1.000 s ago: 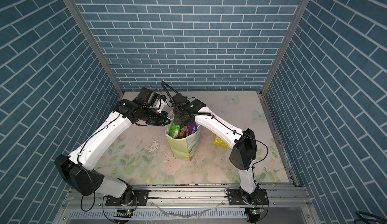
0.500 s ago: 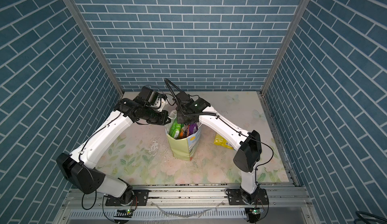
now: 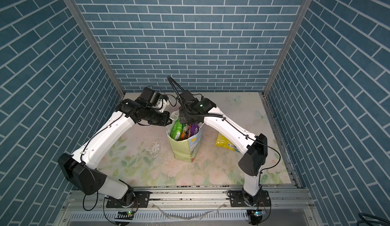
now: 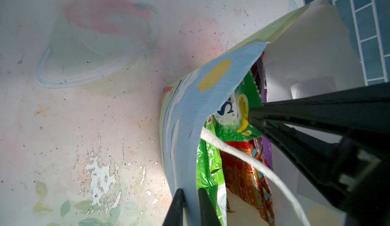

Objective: Take the snacks out of the paper bag
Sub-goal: Pick up the snack from the paper bag.

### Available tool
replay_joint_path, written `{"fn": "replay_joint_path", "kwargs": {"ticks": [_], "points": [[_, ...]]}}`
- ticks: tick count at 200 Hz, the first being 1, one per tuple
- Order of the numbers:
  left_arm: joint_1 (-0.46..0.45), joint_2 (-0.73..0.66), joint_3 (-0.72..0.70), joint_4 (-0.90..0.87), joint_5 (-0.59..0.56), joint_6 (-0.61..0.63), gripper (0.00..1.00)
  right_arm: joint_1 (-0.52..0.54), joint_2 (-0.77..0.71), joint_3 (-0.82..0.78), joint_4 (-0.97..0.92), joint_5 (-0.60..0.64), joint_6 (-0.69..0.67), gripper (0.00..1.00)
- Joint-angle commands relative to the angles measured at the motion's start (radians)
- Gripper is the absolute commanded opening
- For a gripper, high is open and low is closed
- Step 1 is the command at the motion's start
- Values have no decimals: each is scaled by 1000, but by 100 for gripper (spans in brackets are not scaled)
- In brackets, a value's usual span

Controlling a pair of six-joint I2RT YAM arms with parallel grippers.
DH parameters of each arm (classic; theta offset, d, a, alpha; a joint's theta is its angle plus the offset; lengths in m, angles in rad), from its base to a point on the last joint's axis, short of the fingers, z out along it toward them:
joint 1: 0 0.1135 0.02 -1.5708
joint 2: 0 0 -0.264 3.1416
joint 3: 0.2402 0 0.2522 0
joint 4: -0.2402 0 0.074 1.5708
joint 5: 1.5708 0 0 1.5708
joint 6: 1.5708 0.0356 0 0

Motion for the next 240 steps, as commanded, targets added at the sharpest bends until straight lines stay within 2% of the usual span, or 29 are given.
{"fn": "replay_joint_path", "kwargs": {"ticks": [1, 89, 234, 240], "points": [[7, 19, 27, 2, -25, -5, 16, -8, -98, 17, 26, 6, -61, 0], [6, 33, 49, 0, -39, -8, 17, -10, -143, 26, 27, -71, -120, 0], [7, 24, 47, 4, -59, -5, 17, -22, -197, 202, -14, -194, -234, 0], [6, 23, 45, 5, -59, -5, 17, -22, -197, 208, -13, -230, -236, 0]]}}
